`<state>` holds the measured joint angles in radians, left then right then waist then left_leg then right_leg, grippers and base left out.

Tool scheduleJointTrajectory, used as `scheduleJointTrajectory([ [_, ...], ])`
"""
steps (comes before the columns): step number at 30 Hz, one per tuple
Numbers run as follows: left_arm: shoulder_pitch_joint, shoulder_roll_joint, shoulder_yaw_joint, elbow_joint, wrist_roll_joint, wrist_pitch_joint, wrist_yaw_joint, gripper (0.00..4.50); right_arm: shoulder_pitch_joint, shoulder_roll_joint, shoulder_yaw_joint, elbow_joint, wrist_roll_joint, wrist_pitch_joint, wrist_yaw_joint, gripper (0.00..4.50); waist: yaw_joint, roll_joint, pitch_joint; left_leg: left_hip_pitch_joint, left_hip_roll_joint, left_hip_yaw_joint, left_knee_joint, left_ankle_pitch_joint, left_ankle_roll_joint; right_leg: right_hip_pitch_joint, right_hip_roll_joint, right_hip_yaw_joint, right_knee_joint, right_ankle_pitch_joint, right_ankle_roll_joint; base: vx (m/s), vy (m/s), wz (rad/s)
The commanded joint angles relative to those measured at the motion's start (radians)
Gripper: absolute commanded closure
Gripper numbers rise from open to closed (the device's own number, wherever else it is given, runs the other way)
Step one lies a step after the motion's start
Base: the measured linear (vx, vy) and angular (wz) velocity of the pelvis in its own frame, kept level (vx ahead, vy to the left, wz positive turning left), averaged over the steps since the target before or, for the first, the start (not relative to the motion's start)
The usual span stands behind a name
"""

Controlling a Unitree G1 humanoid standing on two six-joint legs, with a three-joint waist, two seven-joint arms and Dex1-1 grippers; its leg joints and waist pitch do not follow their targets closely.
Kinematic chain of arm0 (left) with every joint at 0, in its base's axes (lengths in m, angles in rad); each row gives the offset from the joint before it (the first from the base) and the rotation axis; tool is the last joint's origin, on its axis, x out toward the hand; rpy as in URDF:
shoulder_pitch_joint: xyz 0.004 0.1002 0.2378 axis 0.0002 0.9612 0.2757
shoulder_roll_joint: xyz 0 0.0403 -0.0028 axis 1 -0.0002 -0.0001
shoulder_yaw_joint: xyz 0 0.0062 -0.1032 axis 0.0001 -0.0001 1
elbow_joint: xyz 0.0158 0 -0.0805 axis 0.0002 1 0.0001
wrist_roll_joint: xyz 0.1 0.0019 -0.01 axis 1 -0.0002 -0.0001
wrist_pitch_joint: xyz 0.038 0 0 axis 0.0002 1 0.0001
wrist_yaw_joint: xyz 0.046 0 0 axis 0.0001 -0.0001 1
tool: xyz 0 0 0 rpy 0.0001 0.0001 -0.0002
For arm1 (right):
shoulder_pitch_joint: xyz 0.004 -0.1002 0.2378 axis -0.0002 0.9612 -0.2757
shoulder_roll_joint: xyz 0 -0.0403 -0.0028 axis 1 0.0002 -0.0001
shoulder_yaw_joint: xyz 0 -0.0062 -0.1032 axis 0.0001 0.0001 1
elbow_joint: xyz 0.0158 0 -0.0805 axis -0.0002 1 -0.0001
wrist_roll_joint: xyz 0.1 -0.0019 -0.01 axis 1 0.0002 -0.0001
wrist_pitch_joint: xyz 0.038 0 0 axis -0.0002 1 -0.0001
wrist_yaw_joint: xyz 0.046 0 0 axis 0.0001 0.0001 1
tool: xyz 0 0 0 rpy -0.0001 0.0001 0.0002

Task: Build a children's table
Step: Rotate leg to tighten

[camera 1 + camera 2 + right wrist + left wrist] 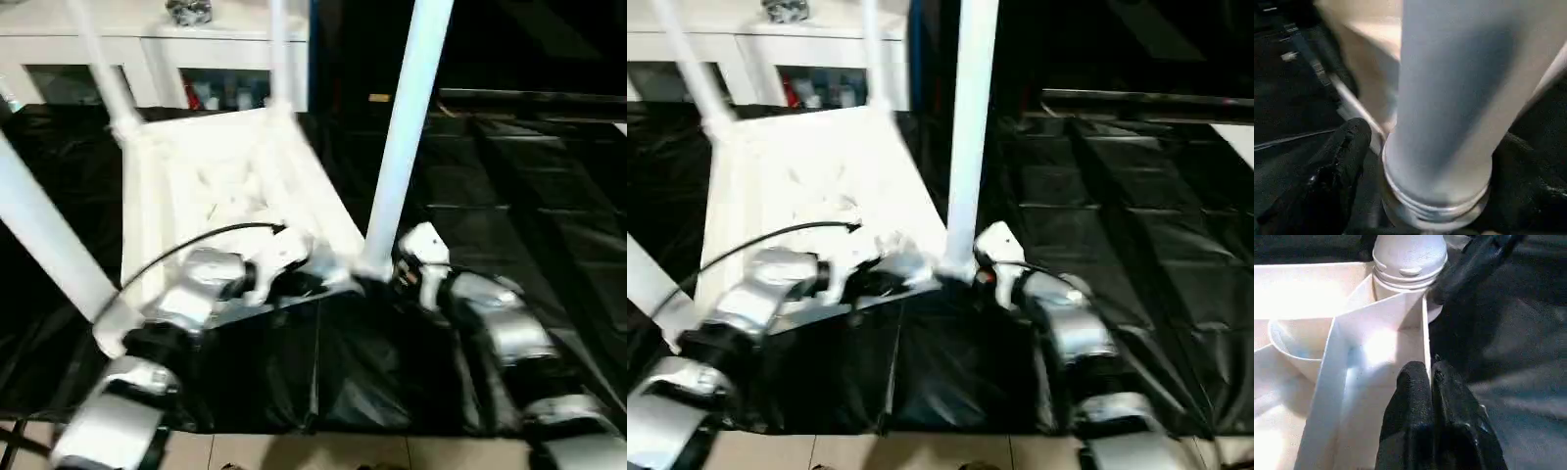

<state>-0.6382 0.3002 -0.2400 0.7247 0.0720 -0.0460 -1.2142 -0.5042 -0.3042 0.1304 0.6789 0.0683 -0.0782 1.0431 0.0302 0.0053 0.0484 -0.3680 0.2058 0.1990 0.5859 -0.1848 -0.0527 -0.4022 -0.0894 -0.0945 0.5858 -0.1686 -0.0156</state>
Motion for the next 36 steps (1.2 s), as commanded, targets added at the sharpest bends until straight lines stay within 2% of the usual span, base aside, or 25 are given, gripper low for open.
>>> scheduleJointTrajectory([
  [1,0.005,0.004,-0.038,0.007,-0.005,-0.029,-0.071,4.50,0.003,0.005,0.064,-0.009,0.004,-0.010,0.123,0.65,0.007,-0.003,-0.068,0.009,0.038,-0.010,-0.060,-0.162,0.105,0.050,-0.059,0.052,-0.049,-0.122,-0.273,0.000,0.000,0.00],
  [4,0.001,0.021,-0.043,0.014,-0.010,-0.042,-0.106,4.50,-0.011,-0.006,0.066,0.005,0.001,-0.013,0.165,0.91,0.014,-0.004,-0.065,0.014,0.040,-0.009,-0.063,-0.184,0.089,0.049,-0.060,0.052,-0.050,-0.139,-0.275,0.000,0.000,0.00],
  [6,-0.003,0.030,-0.048,0.022,-0.010,-0.052,-0.124,4.50,-0.022,-0.010,0.070,0.016,0.002,-0.015,0.185,0.91,0.018,-0.003,-0.064,0.016,0.039,-0.009,-0.064,-0.205,0.077,0.048,-0.061,0.052,-0.054,-0.177,-0.267,0.000,0.000,0.00],
  [7,-0.010,0.039,-0.051,0.032,-0.011,-0.065,-0.149,4.50,-0.039,-0.013,0.080,0.030,0.007,-0.016,0.219,1.16,0.020,-0.003,-0.063,0.018,0.039,-0.009,-0.065,-0.223,0.066,0.047,-0.061,0.053,-0.057,-0.206,-0.259,0.000,0.000,0.00],
  [11,-0.018,0.043,-0.054,0.043,-0.009,-0.076,-0.165,4.50,-0.054,-0.009,0.084,0.045,0.009,-0.019,0.242,1.39,0.026,-0.004,-0.062,0.019,0.040,-0.009,-0.067,-0.227,0.050,0.046,-0.063,0.055,-0.057,-0.226,-0.250,0.000,0.000,0.00],
  [16,-0.024,0.044,-0.055,0.056,-0.014,-0.084,-0.179,4.50,-0.060,0.007,0.081,0.049,0.023,-0.005,0.273,1.76,0.028,-0.004,-0.064,0.017,0.040,-0.010,-0.065,-0.215,0.049,0.047,-0.064,0.055,-0.054,-0.212,-0.251,0.000,0.000,0.00],
  [21,-0.025,0.031,-0.036,0.070,-0.018,-0.075,-0.143,4.50,-0.040,0.022,0.062,0.033,0.050,0.013,0.259,1.82,0.028,-0.003,-0.064,0.016,0.039,-0.010,-0.064,-0.210,0.052,0.049,-0.063,0.054,-0.053,-0.200,-0.256,0.000,0.000,0.00],
  [24,-0.029,0.010,-0.025,0.071,-0.003,-0.043,-0.060,4.50,-0.025,0.049,0.018,0.023,0.070,0.051,0.161,1.83,0.029,-0.004,-0.062,0.018,0.040,-0.010,-0.067,-0.225,0.043,0.047,-0.063,0.055,-0.056,-0.232,-0.249,0.000,0.000,0.00],
  [25,-0.035,-0.019,-0.010,0.069,0.004,0.000,0.029,4.50,-0.012,0.073,-0.007,0.024,0.059,0.054,0.049,1.83,0.029,-0.003,-0.059,0.020,0.040,-0.010,-0.068,-0.247,0.033,0.043,-0.064,0.055,-0.062,-0.276,-0.239,0.000,0.000,0.00],
  [26,-0.035,-0.019,-0.010,0.069,0.004,0.000,0.029,4.50,-0.012,0.073,-0.007,0.024,0.059,0.054,0.049,1.83,0.026,-0.006,-0.057,0.022,0.041,-0.010,-0.069,-0.258,0.023,0.040,-0.065,0.057,-0.064,-0.297,-0.232,0.000,0.000,0.00],
  [27,-0.037,-0.030,-0.005,0.068,0.003,0.011,0.056,4.50,-0.007,0.081,-0.014,0.024,0.052,0.055,0.013,1.83,0.026,-0.006,-0.055,0.029,0.037,-0.012,-0.068,-0.291,0.012,0.036,-0.067,0.056,-0.074,-0.367,-0.216,0.000,0.000,0.00],
  [28,-0.035,-0.066,0.005,0.051,0.005,0.056,0.127,4.50,0.007,0.112,-0.029,0.025,0.020,0.068,-0.127,1.84,0.021,-0.009,-0.054,0.024,0.035,-0.016,-0.070,-0.297,0.007,0.039,-0.068,0.055,-0.078,-0.415,-0.196,0.000,0.000,0.00],
  [30,-0.034,-0.086,0.007,0.042,0.007,0.079,0.164,4.50,0.015,0.131,-0.038,0.021,0.009,0.082,-0.192,1.84,0.014,-0.008,-0.051,0.025,0.033,-0.020,-0.072,-0.320,-0.005,0.035,-0.068,0.052,-0.087,-0.477,-0.168,0.000,0.000,0.00],
  [32,-0.026,-0.153,0.003,0.015,0.026,0.141,0.270,4.50,0.024,0.209,-0.080,0.010,-0.018,0.155,-0.418,1.84,0.000,-0.008,-0.048,0.023,0.033,-0.025,-0.076,-0.333,-0.015,0.032,-0.066,0.051,-0.091,-0.508,-0.147,0.000,0.000,0.00],
  [35,-0.020,-0.179,-0.010,0.003,0.040,0.158,0.297,4.50,0.021,0.241,-0.087,0.010,-0.030,0.168,-0.488,1.85,-0.010,-0.009,-0.050,0.021,0.027,-0.027,-0.074,-0.347,-0.012,0.033,-0.068,0.046,-0.100,-0.552,-0.121,0.000,0.000,0.00],
  [36,-0.018,-0.207,-0.010,-0.003,0.046,0.175,0.342,4.50,0.020,0.274,-0.084,0.007,-0.044,0.177,-0.549,1.85,-0.012,-0.005,-0.050,0.024,0.026,-0.026,-0.071,-0.351,-0.002,0.028,-0.067,0.046,-0.107,-0.566,-0.110,0.000,0.000,0.00],
])
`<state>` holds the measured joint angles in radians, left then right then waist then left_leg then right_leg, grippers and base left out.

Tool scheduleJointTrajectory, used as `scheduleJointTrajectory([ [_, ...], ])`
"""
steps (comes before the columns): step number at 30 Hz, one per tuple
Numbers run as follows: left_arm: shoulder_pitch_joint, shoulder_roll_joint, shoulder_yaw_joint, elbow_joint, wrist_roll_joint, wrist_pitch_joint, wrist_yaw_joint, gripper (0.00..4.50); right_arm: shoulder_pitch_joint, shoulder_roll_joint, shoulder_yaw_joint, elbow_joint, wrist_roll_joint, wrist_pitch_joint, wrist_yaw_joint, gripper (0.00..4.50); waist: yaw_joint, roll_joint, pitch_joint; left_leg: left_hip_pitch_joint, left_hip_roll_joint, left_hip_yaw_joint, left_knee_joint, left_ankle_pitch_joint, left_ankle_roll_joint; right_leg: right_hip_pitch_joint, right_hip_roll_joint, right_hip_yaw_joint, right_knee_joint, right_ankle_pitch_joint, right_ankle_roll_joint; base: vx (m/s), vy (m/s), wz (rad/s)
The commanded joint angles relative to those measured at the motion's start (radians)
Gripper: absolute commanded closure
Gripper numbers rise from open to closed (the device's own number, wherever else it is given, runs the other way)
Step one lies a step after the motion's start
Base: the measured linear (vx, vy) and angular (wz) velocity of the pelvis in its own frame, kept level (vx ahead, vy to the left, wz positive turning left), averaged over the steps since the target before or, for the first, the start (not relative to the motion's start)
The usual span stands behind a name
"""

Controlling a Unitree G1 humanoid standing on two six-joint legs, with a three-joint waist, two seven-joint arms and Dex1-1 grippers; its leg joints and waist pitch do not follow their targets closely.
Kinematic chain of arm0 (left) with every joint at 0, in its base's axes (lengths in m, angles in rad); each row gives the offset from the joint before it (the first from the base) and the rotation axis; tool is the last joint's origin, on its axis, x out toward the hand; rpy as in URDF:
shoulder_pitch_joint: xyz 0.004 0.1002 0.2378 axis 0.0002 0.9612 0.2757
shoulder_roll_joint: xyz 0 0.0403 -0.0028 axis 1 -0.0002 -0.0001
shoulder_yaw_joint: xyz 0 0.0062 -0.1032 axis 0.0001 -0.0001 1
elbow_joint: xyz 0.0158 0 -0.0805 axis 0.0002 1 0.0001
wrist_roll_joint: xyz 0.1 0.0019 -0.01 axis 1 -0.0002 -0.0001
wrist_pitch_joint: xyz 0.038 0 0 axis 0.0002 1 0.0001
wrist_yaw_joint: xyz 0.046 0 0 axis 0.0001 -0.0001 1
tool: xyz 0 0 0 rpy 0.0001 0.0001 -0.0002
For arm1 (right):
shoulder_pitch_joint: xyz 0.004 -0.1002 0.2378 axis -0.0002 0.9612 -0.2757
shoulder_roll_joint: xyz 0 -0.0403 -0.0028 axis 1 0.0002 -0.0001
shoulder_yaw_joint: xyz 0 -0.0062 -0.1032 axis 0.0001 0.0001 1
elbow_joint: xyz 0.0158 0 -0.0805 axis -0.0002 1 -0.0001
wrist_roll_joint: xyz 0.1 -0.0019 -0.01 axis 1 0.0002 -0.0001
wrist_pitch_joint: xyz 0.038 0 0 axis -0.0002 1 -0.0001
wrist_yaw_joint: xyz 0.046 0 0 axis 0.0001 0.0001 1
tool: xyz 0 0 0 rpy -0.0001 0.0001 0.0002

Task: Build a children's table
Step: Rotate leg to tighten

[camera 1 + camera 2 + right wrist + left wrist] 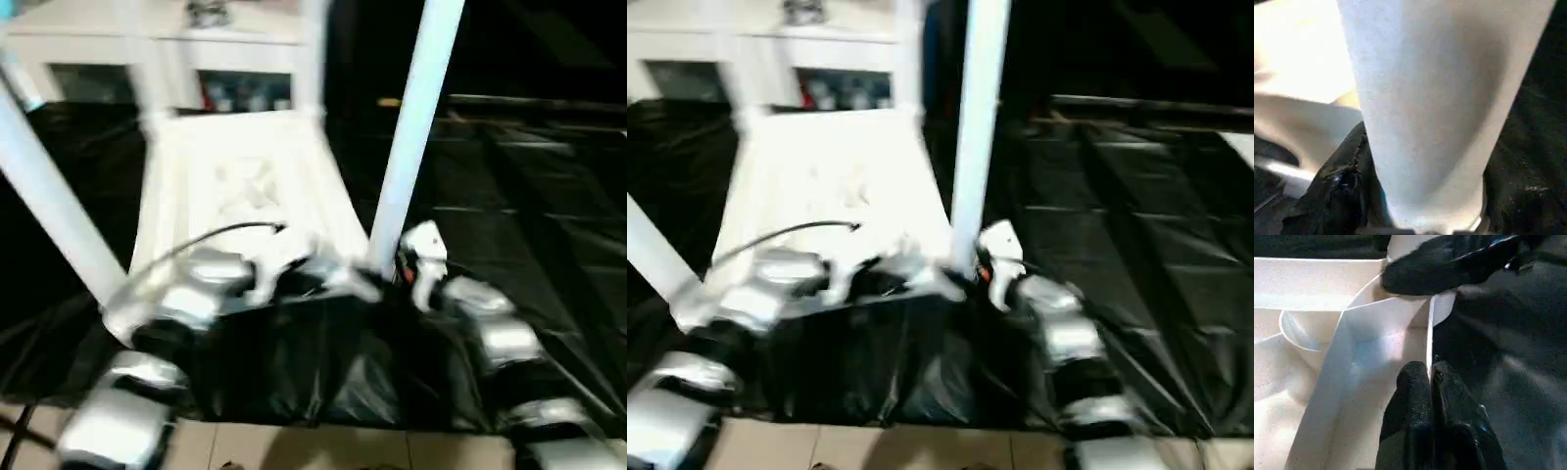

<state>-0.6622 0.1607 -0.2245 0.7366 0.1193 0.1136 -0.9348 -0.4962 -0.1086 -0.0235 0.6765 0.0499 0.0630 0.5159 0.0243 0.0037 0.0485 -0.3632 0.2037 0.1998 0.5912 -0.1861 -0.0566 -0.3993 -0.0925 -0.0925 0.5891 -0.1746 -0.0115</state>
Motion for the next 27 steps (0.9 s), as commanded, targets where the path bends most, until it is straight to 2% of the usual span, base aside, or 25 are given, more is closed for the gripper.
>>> scheduleJointTrajectory([
  [1,0.006,-0.069,-0.026,-0.014,-0.001,0.015,0.065,4.50,0.011,0.081,0.069,0.009,-0.025,0.035,-0.025,1.85,-0.006,-0.004,-0.050,0.019,0.028,-0.027,-0.076,-0.350,0.002,0.025,-0.064,0.044,-0.111,-0.560,-0.114,0.000,0.000,0.00],
  [2,0.005,-0.085,-0.031,-0.013,0.012,0.017,0.100,4.50,0.010,0.113,0.065,0.009,-0.021,0.030,-0.066,1.85,-0.007,-0.004,-0.050,0.021,0.027,-0.027,-0.077,-0.357,0.005,0.022,-0.062,0.042,-0.113,-0.556,-0.111,0.000,0.000,0.00],
  [5,0.004,-0.088,-0.034,-0.006,0.013,0.008,0.097,4.50,0.016,0.123,0.081,-0.008,-0.018,-0.005,-0.036,1.85,-0.010,-0.002,-0.051,0.018,0.028,-0.029,-0.081,-0.366,0.008,0.025,-0.060,0.041,-0.111,-0.528,-0.114,0.000,0.000,0.00],
  [7,0.008,-0.079,-0.036,-0.008,0.007,-0.002,0.084,4.50,0.023,0.112,0.091,-0.028,-0.017,-0.032,-0.015,1.29,-0.013,0.000,-0.054,0.016,0.031,-0.028,-0.084,-0.356,0.012,0.028,-0.060,0.044,-0.105,-0.457,-0.135,0.000,0.000,0.00],
  [8,0.009,-0.072,-0.037,-0.009,0.004,-0.008,0.074,4.50,0.025,0.105,0.087,-0.033,-0.009,-0.036,-0.003,1.29,-0.015,-0.001,-0.054,0.015,0.032,-0.026,-0.084,-0.351,0.016,0.028,-0.058,0.045,-0.102,-0.425,-0.149,0.000,0.000,0.00],
  [9,0.018,-0.053,-0.033,-0.023,-0.003,-0.022,0.041,4.50,0.026,0.076,0.081,-0.046,-0.003,-0.036,0.038,1.06,-0.015,-0.001,-0.054,0.015,0.031,-0.025,-0.084,-0.354,0.020,0.029,-0.058,0.046,-0.100,-0.412,-0.160,0.000,0.000,0.00],
  [11,0.022,-0.039,-0.032,-0.026,-0.007,-0.042,0.016,4.50,0.027,0.056,0.084,-0.051,0.003,-0.032,0.078,1.06,-0.016,-0.001,-0.056,0.011,0.031,-0.025,-0.083,-0.346,0.030,0.034,-0.059,0.047,-0.098,-0.392,-0.169,0.000,0.000,0.00],
  [12,0.026,-0.026,-0.032,-0.031,-0.016,-0.060,-0.016,4.50,0.028,0.037,0.090,-0.059,0.007,-0.031,0.115,0.96,-0.018,-0.007,-0.056,0.008,0.031,-0.024,-0.083,-0.339,0.034,0.036,-0.059,0.048,-0.097,-0.386,-0.171,0.000,0.000,0.00],
  [13,0.029,-0.011,-0.030,-0.033,-0.025,-0.063,-0.045,4.50,0.030,0.013,0.101,-0.068,0.013,-0.034,0.168,0.86,-0.015,-0.005,-0.056,0.008,0.031,-0.023,-0.081,-0.326,0.043,0.038,-0.061,0.049,-0.096,-0.381,-0.174,0.000,0.000,0.00],
  [17,0.028,0.073,-0.038,-0.019,-0.039,-0.140,-0.191,4.50,0.039,-0.098,0.162,-0.093,0.031,-0.060,0.430,0.86,-0.011,-0.007,-0.060,0.004,0.031,-0.020,-0.076,-0.277,0.070,0.044,-0.062,0.050,-0.088,-0.340,-0.190,0.000,0.000,0.00],
  [18,0.025,0.088,-0.038,-0.013,-0.042,-0.149,-0.216,4.50,0.039,-0.119,0.172,-0.093,0.034,-0.070,0.479,0.86,-0.010,-0.006,-0.061,0.003,0.033,-0.019,-0.075,-0.251,0.075,0.044,-0.062,0.049,-0.082,-0.300,-0.205,0.000,0.000,0.00],
  [22,0.013,0.132,-0.038,0.008,-0.058,-0.176,-0.309,4.50,0.023,-0.168,0.186,-0.081,0.058,-0.072,0.639,0.86,0.000,-0.008,-0.064,0.003,0.039,-0.013,-0.071,-0.210,0.083,0.047,-0.058,0.049,-0.068,-0.231,-0.236,0.000,0.000,0.00],
  [23,0.010,0.141,-0.039,0.013,-0.059,-0.184,-0.332,4.50,0.015,-0.176,0.187,-0.075,0.061,-0.069,0.671,0.86,0.003,-0.006,-0.064,0.003,0.039,-0.014,-0.070,-0.203,0.086,0.047,-0.058,0.048,-0.066,-0.221,-0.241,0.000,0.000,0.00],
  [24,0.009,0.146,-0.040,0.015,-0.059,-0.189,-0.345,4.50,0.010,-0.180,0.188,-0.070,0.061,-0.068,0.688,1.10,0.012,-0.005,-0.066,0.006,0.042,-0.011,-0.069,-0.181,0.091,0.046,-0.057,0.049,-0.059,-0.174,-0.256,0.000,0.000,0.00],
  [25,0.008,0.153,-0.042,0.020,-0.059,-0.192,-0.359,4.50,0.001,-0.182,0.190,-0.060,0.060,-0.072,0.704,1.18,0.013,-0.005,-0.067,0.005,0.041,-0.011,-0.068,-0.173,0.092,0.047,-0.057,0.049,-0.056,-0.158,-0.261,0.000,0.000,0.00],
  [26,0.007,0.153,-0.042,0.020,-0.059,-0.192,-0.360,4.50,0.000,-0.183,0.190,-0.059,0.060,-0.072,0.705,1.18,0.018,-0.003,-0.068,0.010,0.042,-0.010,-0.068,-0.168,0.091,0.044,-0.058,0.050,-0.054,-0.142,-0.271,0.000,0.000,0.00],
  [27,0.005,0.160,-0.046,0.026,-0.059,-0.200,-0.376,4.50,-0.011,-0.186,0.193,-0.047,0.061,-0.073,0.725,1.23,0.018,-0.006,-0.067,0.010,0.042,-0.009,-0.068,-0.165,0.092,0.044,-0.057,0.050,-0.053,-0.138,-0.274,0.000,0.000,0.00],
])
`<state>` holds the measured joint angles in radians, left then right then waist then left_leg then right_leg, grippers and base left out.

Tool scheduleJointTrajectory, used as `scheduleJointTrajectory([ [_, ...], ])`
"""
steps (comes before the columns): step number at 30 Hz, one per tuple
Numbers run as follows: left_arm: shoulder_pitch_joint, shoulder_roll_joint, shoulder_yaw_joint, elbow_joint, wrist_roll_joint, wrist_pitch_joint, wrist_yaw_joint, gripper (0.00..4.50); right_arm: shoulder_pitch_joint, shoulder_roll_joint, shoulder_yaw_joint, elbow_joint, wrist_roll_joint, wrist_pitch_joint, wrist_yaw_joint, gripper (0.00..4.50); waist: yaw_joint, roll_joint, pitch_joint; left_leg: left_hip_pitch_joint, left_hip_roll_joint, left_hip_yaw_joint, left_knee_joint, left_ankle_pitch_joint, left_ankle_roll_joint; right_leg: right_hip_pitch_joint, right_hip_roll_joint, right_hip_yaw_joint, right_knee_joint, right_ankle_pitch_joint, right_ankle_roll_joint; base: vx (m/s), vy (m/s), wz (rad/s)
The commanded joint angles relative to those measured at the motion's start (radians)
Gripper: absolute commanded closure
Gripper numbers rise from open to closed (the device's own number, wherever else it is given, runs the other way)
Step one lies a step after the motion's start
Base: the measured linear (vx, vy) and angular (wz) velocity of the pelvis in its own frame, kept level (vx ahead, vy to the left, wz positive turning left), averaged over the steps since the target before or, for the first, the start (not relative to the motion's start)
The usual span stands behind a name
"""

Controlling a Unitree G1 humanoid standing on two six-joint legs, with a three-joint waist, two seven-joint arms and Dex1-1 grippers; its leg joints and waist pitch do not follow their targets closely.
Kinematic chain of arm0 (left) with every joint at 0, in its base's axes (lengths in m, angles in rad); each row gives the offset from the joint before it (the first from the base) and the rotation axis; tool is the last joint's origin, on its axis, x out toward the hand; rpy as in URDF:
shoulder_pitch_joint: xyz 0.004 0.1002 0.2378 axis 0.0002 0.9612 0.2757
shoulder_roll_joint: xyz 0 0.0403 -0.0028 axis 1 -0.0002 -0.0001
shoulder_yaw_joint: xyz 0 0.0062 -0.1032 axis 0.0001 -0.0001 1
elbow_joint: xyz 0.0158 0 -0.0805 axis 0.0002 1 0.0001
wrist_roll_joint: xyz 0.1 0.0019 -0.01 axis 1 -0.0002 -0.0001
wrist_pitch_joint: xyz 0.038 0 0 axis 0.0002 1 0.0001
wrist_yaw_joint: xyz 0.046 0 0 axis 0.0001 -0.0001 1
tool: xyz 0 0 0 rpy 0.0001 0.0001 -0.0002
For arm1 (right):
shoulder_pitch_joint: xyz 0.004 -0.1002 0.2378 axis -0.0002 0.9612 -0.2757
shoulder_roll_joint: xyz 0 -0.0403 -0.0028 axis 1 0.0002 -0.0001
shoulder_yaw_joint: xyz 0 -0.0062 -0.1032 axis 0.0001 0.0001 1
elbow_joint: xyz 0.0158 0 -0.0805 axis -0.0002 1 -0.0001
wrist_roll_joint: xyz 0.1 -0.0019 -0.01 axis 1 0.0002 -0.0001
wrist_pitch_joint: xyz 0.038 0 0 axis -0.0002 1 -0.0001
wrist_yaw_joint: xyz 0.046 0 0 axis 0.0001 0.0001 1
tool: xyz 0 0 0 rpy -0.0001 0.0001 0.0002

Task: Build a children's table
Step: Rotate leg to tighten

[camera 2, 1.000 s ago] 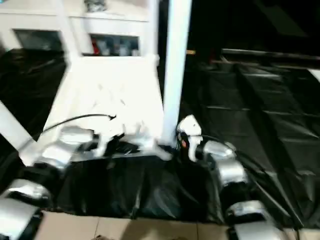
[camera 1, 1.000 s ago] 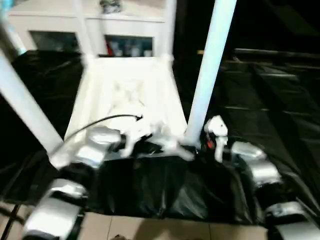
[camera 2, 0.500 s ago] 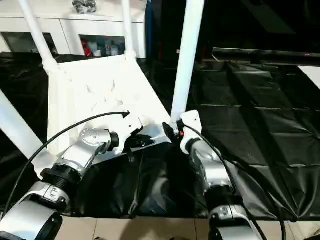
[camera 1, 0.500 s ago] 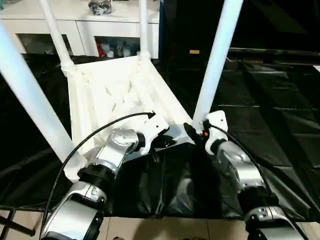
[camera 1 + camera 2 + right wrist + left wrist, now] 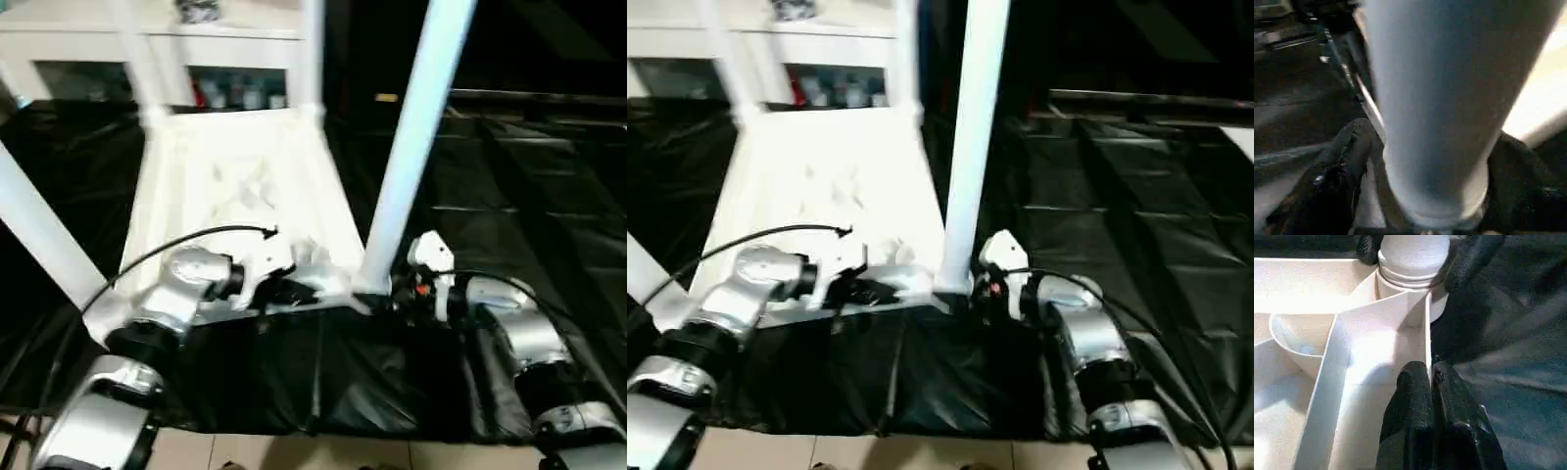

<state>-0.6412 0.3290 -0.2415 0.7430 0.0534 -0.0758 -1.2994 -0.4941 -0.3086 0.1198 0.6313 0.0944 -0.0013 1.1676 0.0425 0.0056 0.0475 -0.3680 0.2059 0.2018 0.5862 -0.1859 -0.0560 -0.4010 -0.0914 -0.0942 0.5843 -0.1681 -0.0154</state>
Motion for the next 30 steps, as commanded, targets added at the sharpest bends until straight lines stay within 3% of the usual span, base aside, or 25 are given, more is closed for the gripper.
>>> scheduleJointTrajectory([
  [1,-0.019,-0.003,-0.031,0.028,0.003,-0.017,-0.031,4.50,-0.028,0.011,0.054,0.015,0.018,-0.013,0.094,1.36,0.006,-0.004,-0.065,0.016,0.039,-0.010,-0.063,-0.176,0.085,0.045,-0.059,0.052,-0.050,-0.159,-0.271,0.000,0.000,0.00],
  [6,-0.028,0.002,-0.035,0.046,-0.003,-0.032,-0.061,4.50,-0.061,0.014,0.072,0.058,0.015,-0.019,0.137,1.70,0.016,-0.007,-0.063,0.020,0.041,-0.010,-0.066,-0.205,0.059,0.045,-0.063,0.054,-0.054,-0.211,-0.255,0.000,0.000,0.00],
  [10,-0.035,0.003,-0.031,0.062,-0.006,-0.040,-0.075,4.50,-0.068,0.017,0.077,0.072,0.009,-0.021,0.170,1.99,0.018,-0.008,-0.065,0.016,0.039,-0.011,-0.065,-0.190,0.059,0.048,-0.063,0.054,-0.052,-0.205,-0.250,0.000,0.000,0.00],
  [16,-0.045,-0.004,-0.015,0.090,-0.006,-0.044,-0.043,4.50,-0.062,0.039,0.053,0.084,0.029,-0.019,0.137,2.01,0.018,-0.006,-0.066,0.016,0.039,-0.012,-0.064,-0.179,0.063,0.049,-0.062,0.053,-0.049,-0.179,-0.259,0.000,0.000,0.00],
  [19,-0.053,-0.021,-0.007,0.096,0.013,-0.013,0.059,4.50,-0.048,0.073,0.000,0.081,0.047,-0.012,0.000,2.02,0.016,-0.006,-0.061,0.017,0.039,-0.013,-0.066,-0.212,0.044,0.044,-0.063,0.055,-0.055,-0.239,-0.246,0.000,0.000,0.00],
  [21,-0.057,-0.044,0.006,0.094,0.015,0.015,0.130,4.50,-0.034,0.096,-0.027,0.074,0.038,0.001,-0.110,2.03,0.011,-0.011,-0.055,0.023,0.036,-0.015,-0.068,-0.269,0.019,0.038,-0.065,0.054,-0.070,-0.361,-0.214,0.000,0.000,0.00],
  [22,-0.056,-0.053,0.011,0.089,0.014,0.026,0.151,4.50,-0.027,0.104,-0.034,0.069,0.033,0.000,-0.148,2.03,0.011,-0.011,-0.055,0.023,0.036,-0.015,-0.068,-0.269,0.019,0.038,-0.065,0.054,-0.070,-0.361,-0.214,0.000,0.000,0.00],
  [24,-0.047,-0.096,0.019,0.059,0.019,0.074,0.240,4.50,0.006,0.147,-0.054,0.046,-0.001,0.013,-0.317,2.03,0.003,-0.014,-0.052,0.023,0.034,-0.022,-0.072,-0.295,0.000,0.035,-0.067,0.053,-0.081,-0.452,-0.172,0.000,0.000,0.00],
  [25,-0.043,-0.115,0.021,0.047,0.026,0.092,0.284,4.50,0.020,0.167,-0.059,0.033,-0.015,0.019,-0.377,2.03,0.001,-0.008,-0.051,0.022,0.034,-0.023,-0.073,-0.301,-0.004,0.035,-0.067,0.053,-0.082,-0.461,-0.167,0.000,0.000,0.00],
  [27,-0.027,-0.178,0.020,0.005,0.047,0.151,0.398,4.50,0.047,0.246,-0.080,-0.002,-0.053,0.088,-0.587,2.03,-0.010,-0.012,-0.050,0.023,0.033,-0.025,-0.076,-0.305,-0.013,0.031,-0.064,0.053,-0.086,-0.475,-0.150,0.000,0.000,0.00],
  [30,-0.013,-0.212,0.017,-0.023,0.049,0.181,0.433,4.50,0.057,0.292,-0.085,-0.024,-0.066,0.107,-0.658,2.03,-0.019,-0.010,-0.050,0.023,0.027,-0.026,-0.072,-0.333,0.000,0.028,-0.065,0.049,-0.099,-0.540,-0.121,0.000,0.000,0.00],
])
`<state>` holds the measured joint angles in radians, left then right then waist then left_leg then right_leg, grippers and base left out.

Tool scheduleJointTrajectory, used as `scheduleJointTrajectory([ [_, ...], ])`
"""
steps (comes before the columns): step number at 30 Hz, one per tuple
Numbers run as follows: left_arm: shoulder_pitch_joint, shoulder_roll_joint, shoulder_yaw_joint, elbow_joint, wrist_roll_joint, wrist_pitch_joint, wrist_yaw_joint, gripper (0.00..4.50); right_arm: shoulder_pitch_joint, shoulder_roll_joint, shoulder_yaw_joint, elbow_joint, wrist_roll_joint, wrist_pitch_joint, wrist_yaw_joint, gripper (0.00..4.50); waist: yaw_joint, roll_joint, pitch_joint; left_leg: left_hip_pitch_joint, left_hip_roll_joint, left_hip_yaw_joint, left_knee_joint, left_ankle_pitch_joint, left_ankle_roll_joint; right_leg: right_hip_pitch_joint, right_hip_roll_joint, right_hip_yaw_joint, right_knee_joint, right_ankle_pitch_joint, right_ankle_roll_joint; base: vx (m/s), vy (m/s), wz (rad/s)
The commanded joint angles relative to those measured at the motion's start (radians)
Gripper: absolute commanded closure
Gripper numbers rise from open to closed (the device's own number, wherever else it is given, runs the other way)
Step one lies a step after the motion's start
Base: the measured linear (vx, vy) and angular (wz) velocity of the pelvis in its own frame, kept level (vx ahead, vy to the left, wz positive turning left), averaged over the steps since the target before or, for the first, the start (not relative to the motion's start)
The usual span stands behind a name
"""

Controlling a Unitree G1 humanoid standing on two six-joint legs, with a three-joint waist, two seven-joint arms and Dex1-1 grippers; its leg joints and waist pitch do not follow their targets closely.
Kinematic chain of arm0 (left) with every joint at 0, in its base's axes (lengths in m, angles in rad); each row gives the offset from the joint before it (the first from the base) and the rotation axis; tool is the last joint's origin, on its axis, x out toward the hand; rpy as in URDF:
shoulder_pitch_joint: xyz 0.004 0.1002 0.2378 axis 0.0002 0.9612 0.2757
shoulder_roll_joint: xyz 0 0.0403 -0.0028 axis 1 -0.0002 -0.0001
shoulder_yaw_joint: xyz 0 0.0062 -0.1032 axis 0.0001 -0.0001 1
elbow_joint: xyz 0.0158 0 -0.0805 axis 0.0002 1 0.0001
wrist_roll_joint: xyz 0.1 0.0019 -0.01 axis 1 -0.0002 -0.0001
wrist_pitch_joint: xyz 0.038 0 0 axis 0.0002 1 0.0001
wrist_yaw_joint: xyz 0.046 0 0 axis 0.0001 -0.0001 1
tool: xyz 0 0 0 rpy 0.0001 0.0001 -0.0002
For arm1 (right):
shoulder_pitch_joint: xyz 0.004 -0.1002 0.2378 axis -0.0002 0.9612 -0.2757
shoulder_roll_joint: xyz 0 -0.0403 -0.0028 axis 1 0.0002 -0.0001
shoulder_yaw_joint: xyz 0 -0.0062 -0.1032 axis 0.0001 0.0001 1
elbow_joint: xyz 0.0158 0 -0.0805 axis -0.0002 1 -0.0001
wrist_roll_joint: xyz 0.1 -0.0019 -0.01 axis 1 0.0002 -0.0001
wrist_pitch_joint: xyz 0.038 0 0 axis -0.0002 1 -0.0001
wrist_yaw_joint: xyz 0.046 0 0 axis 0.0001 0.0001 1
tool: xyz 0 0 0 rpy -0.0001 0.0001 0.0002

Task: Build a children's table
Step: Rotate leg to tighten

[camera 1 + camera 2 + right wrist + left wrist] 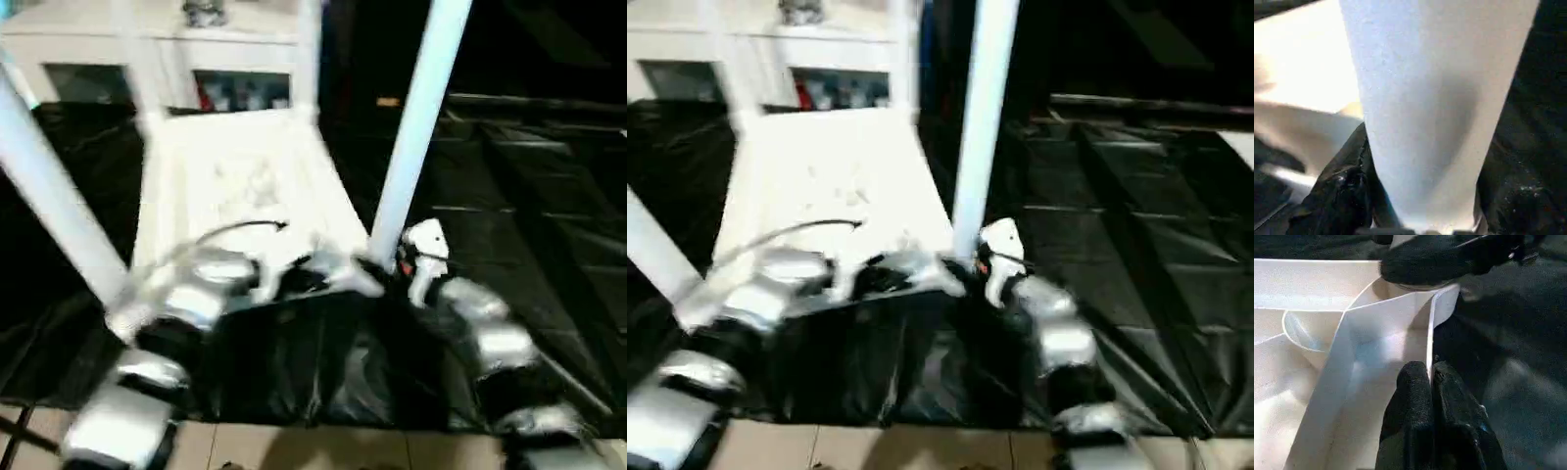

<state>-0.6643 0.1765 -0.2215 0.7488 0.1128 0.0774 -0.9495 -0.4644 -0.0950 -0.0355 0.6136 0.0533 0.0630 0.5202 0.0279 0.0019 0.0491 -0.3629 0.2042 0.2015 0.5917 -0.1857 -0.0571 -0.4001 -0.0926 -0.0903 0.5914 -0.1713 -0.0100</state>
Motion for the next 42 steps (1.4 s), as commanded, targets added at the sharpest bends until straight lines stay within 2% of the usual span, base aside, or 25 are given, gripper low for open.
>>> scheduleJointTrajectory([
  [1,0.013,-0.065,-0.005,-0.035,-0.010,0.033,0.086,4.50,0.029,0.087,0.070,-0.011,-0.026,0.047,-0.020,2.03,-0.005,-0.007,-0.052,0.017,0.029,-0.026,-0.078,-0.333,0.003,0.027,-0.063,0.045,-0.106,-0.536,-0.124,0.000,0.000,0.00],
  [3,0.026,-0.084,-0.014,-0.053,-0.012,0.041,0.096,4.50,0.034,0.118,0.080,-0.031,-0.023,0.045,-0.036,2.03,-0.007,-0.006,-0.051,0.014,0.028,-0.028,-0.080,-0.338,0.011,0.026,-0.062,0.044,-0.109,-0.537,-0.114,0.000,0.000,0.00],
  [5,0.032,-0.091,-0.016,-0.058,-0.018,0.041,0.098,4.50,0.037,0.121,0.097,-0.049,-0.032,0.023,-0.036,2.03,-0.007,-0.005,-0.053,0.017,0.028,-0.028,-0.081,-0.344,0.011,0.025,-0.060,0.045,-0.109,-0.524,-0.111,0.000,0.000,0.00],
  [7,0.035,-0.085,-0.017,-0.063,-0.019,0.037,0.090,4.50,0.039,0.111,0.096,-0.065,-0.024,0.012,-0.028,1.47,-0.007,-0.003,-0.054,0.015,0.030,-0.028,-0.083,-0.335,0.014,0.027,-0.060,0.046,-0.105,-0.483,-0.123,0.000,0.000,0.00],
  [8,0.035,-0.085,-0.017,-0.063,-0.019,0.037,0.090,4.50,0.039,0.111,0.096,-0.065,-0.024,0.012,-0.028,1.33,-0.007,-0.003,-0.055,0.014,0.031,-0.028,-0.084,-0.330,0.014,0.029,-0.059,0.047,-0.103,-0.466,-0.128,0.000,0.000,0.00],
  [9,0.039,-0.057,-0.014,-0.073,-0.022,0.021,0.053,4.50,0.037,0.068,0.090,-0.078,0.014,0.022,0.059,1.33,-0.008,-0.004,-0.055,0.013,0.031,-0.025,-0.084,-0.330,0.020,0.029,-0.058,0.048,-0.100,-0.434,-0.141,0.000,0.000,0.00],
  [11,0.041,-0.041,-0.014,-0.077,-0.028,0.008,0.024,4.50,0.034,0.042,0.098,-0.081,0.022,0.017,0.110,1.17,-0.007,-0.004,-0.056,0.013,0.031,-0.025,-0.083,-0.325,0.025,0.032,-0.059,0.048,-0.097,-0.415,-0.149,0.000,0.000,0.00],
  [12,0.043,-0.031,-0.016,-0.081,-0.032,-0.005,0.006,4.50,0.033,0.029,0.104,-0.085,0.022,0.016,0.139,0.89,-0.006,-0.005,-0.057,0.009,0.031,-0.023,-0.082,-0.305,0.032,0.034,-0.059,0.050,-0.095,-0.383,-0.160,0.000,0.000,0.00],
  [13,0.043,-0.031,-0.016,-0.081,-0.032,-0.005,0.006,4.50,0.033,0.029,0.104,-0.085,0.022,0.016,0.139,0.86,-0.006,-0.005,-0.057,0.008,0.030,-0.023,-0.082,-0.300,0.035,0.036,-0.059,0.050,-0.093,-0.377,-0.163,0.000,0.000,0.00],
  [14,0.043,-0.002,-0.017,-0.076,-0.038,-0.023,-0.041,4.50,0.033,-0.014,0.129,-0.090,0.028,0.017,0.246,0.86,-0.005,-0.010,-0.058,0.007,0.030,-0.022,-0.080,-0.288,0.041,0.038,-0.060,0.050,-0.092,-0.368,-0.168,0.000,0.000,0.00],
  [17,0.038,0.052,-0.020,-0.062,-0.051,-0.057,-0.135,4.50,0.035,-0.094,0.176,-0.103,0.039,0.004,0.444,0.86,0.000,-0.012,-0.061,0.004,0.030,-0.018,-0.074,-0.241,0.071,0.043,-0.061,0.052,-0.084,-0.313,-0.186,0.000,0.000,0.00],
  [20,0.033,0.101,-0.037,-0.046,-0.043,-0.106,-0.210,4.50,0.026,-0.147,0.194,-0.105,0.064,0.005,0.585,0.86,0.011,-0.009,-0.063,0.006,0.034,-0.014,-0.069,-0.207,0.081,0.043,-0.058,0.051,-0.074,-0.265,-0.211,0.000,0.000,0.00],
  [21,0.031,0.115,-0.041,-0.042,-0.041,-0.117,-0.232,4.50,0.022,-0.160,0.197,-0.103,0.072,0.008,0.621,0.86,0.011,-0.013,-0.063,0.002,0.036,-0.014,-0.069,-0.191,0.082,0.045,-0.057,0.050,-0.067,-0.236,-0.220,0.000,0.000,0.00],
  [23,0.026,0.139,-0.045,-0.033,-0.045,-0.131,-0.284,4.50,0.003,-0.181,0.202,-0.082,0.079,0.011,0.689,0.86,0.017,-0.008,-0.065,0.009,0.039,-0.012,-0.069,-0.185,0.082,0.041,-0.057,0.050,-0.064,-0.214,-0.234,0.000,0.000,0.00],
  [27,0.009,0.174,-0.058,-0.001,-0.042,-0.162,-0.355,4.50,-0.039,-0.201,0.217,-0.017,0.075,0.006,0.777,1.21,0.022,-0.006,-0.065,0.009,0.040,-0.012,-0.069,-0.185,0.073,0.043,-0.058,0.050,-0.056,-0.181,-0.258,0.000,0.000,0.00],
  [32,-0.005,0.182,-0.062,0.030,-0.047,-0.185,-0.387,4.50,-0.068,-0.210,0.248,0.028,0.058,0.001,0.851,1.60,0.031,-0.009,-0.063,0.011,0.039,-0.012,-0.070,-0.206,0.053,0.045,-0.061,0.051,-0.060,-0.230,-0.247,0.000,0.000,0.00],
  [33,-0.008,0.183,-0.061,0.037,-0.051,-0.186,-0.395,4.50,-0.073,-0.211,0.256,0.033,0.058,0.007,0.872,1.65,0.032,-0.006,-0.062,0.012,0.039,-0.012,-0.070,-0.217,0.047,0.044,-0.061,0.052,-0.062,-0.250,-0.244,0.000,0.000,0.00],
  [42,-0.025,0.177,-0.052,0.073,-0.067,-0.194,-0.423,4.50,-0.110,-0.194,0.267,0.096,0.055,-0.006,0.916,2.30,0.035,-0.006,-0.066,0.011,0.040,-0.012,-0.069,-0.197,0.049,0.046,-0.061,0.051,-0.055,-0.203,-0.260,0.000,0.000,0.00],
])
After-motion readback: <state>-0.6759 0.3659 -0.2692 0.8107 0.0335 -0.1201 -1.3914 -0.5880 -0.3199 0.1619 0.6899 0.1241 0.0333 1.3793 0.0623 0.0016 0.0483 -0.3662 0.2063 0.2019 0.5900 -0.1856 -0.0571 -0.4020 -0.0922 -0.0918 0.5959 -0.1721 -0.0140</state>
